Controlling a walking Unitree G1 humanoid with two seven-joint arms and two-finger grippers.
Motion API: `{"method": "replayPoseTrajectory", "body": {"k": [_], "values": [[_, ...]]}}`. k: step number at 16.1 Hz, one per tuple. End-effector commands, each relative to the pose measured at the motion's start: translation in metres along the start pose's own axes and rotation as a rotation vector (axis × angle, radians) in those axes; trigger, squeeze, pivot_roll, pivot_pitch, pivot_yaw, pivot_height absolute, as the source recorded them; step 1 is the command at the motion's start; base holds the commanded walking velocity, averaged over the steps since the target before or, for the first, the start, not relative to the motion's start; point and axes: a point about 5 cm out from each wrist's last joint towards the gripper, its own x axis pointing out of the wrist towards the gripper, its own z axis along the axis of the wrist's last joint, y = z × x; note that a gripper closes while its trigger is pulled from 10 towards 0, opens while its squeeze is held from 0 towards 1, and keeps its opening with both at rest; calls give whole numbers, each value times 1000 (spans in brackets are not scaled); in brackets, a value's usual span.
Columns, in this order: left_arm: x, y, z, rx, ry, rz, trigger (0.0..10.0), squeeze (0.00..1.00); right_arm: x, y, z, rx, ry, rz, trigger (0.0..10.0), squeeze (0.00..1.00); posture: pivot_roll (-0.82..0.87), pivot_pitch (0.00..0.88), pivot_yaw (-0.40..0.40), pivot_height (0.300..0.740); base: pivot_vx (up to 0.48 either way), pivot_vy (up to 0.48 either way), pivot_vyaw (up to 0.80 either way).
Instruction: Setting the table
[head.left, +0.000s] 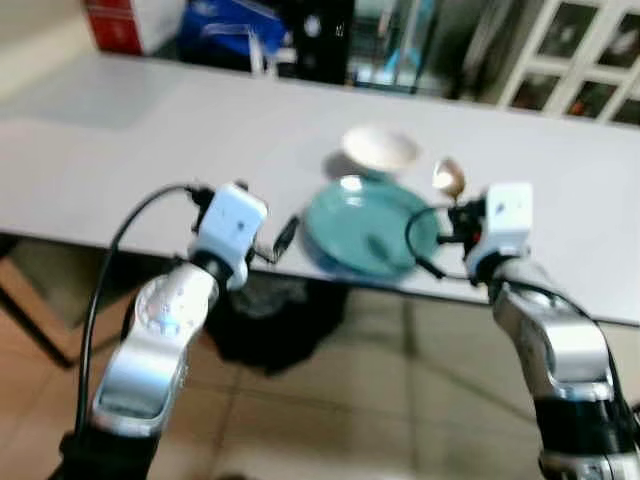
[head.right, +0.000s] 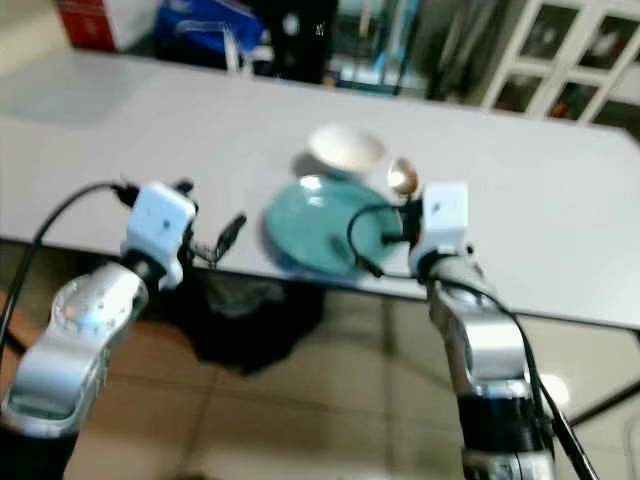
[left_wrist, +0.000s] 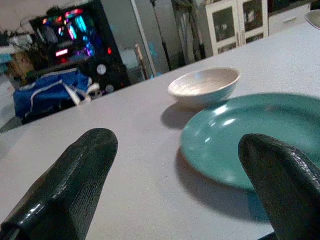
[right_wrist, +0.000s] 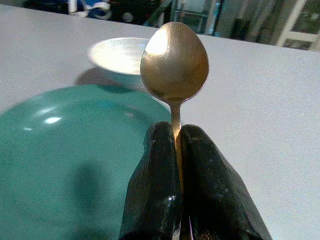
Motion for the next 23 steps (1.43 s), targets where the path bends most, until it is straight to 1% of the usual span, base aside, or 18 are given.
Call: {"method": "replayPoseTrajectory", "body": {"k": [1,3,4,6,7,9,12,19,20,22,23], "values": [[-2,4,-1,8,10,17,10000,0,1,5,5,0,-19,20,10000,0,-2,0,-54,740,0,-480,0],[-2,5,-2,-3,13,28,10000,0,2,4,5,2,-14,17,10000,0,-2,0,-54,740,0,-480,0],[-1,7,-2,-37,16,44,10000,0,2,4,4,1,-9,17,10000,0,-3,0,-54,740,0,0,0],[1,8,0,-55,20,51,10000,0,2,7,2,7,0,25,10000,0,-1,0,-55,740,0,0,0],[1,10,-1,-63,20,48,10000,0,2,11,1,8,8,42,10000,0,-2,0,-51,740,0,0,-669],[0,11,-1,-76,13,45,10000,0,2,15,0,8,11,55,10000,0,0,0,-51,740,431,0,-628],[-1,12,0,-78,17,47,10000,0,2,18,-2,-12,19,79,10000,0,1,0,-50,740,480,0,0],[-3,13,-1,-78,21,44,10000,0,1,26,-3,-24,30,129,10000,0,4,0,-53,740,457,0,0],[-4,14,0,-66,19,37,10000,0,1,27,-4,-19,35,140,10000,0,5,0,-54,740,368,0,0],[-8,15,-1,-24,31,4,10000,0,2,31,-5,0,44,164,10000,0,11,0,-60,740,0,0,0],[-12,20,-3,-10,37,-5,10000,0,3,35,-7,31,58,173,10000,0,15,0,-62,740,0,0,0]]}}
